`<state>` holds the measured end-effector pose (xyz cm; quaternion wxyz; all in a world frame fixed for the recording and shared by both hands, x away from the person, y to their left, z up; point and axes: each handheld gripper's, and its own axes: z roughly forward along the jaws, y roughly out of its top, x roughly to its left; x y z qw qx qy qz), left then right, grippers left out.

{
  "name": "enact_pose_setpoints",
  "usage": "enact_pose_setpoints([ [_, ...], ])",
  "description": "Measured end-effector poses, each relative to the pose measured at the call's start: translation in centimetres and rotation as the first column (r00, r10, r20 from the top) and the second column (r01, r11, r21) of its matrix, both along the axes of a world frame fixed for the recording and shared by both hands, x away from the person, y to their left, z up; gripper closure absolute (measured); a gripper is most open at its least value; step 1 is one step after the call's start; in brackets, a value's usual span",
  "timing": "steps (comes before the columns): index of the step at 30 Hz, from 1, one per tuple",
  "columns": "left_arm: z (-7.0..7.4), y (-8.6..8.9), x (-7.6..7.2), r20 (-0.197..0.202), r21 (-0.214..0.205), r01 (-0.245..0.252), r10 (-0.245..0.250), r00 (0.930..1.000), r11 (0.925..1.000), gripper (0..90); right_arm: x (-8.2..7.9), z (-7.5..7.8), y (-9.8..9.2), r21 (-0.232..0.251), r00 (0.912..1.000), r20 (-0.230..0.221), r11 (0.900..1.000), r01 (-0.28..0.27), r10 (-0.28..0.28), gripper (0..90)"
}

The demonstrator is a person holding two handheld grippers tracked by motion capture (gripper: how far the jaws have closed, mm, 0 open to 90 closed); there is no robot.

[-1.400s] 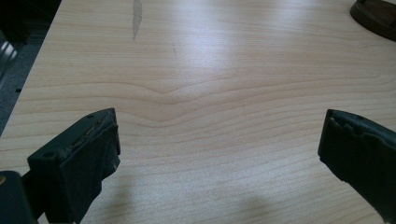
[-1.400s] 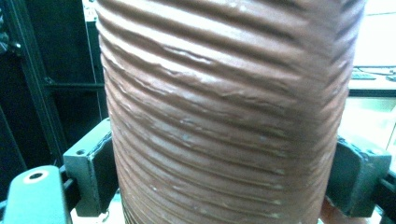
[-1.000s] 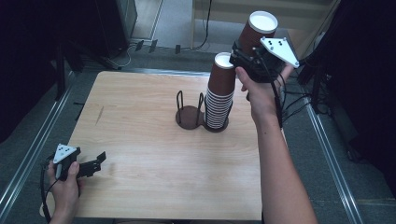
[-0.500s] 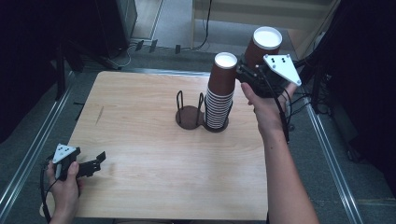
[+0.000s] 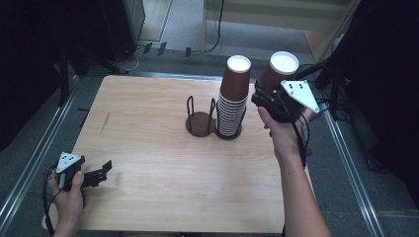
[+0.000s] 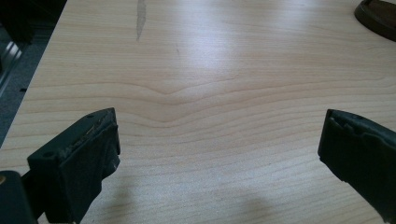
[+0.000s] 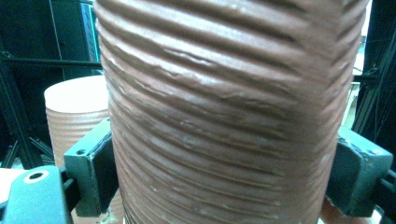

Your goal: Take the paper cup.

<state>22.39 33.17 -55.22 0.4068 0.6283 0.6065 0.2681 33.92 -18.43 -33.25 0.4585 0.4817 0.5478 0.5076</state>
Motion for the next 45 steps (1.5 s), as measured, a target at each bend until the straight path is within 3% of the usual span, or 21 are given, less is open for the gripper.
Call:
enact_pose_setpoints([
  [33,0.0,-0.1,0.0,-0.001,0.010,0.002,-0.002,1.0000,1.0000,0.0,-4.0,-6.7,-0.7,0.018,0.9978,-0.066,0.9998,-0.001,0.003,12.9],
  [40,0.0,-0.2,-0.2,-0.008,0.007,-0.012,0.012,0.9999,0.9999,0.0,-4.6,-8.4,-0.8,0.012,0.9948,-0.101,0.9999,-0.010,0.012,12.8],
  [45,0.1,-0.5,-0.4,0.012,0.027,-0.017,0.017,0.9998,0.9995,0.0,-5.1,-9.9,-0.7,0.015,0.9929,-0.118,0.9998,-0.015,0.017,12.8],
])
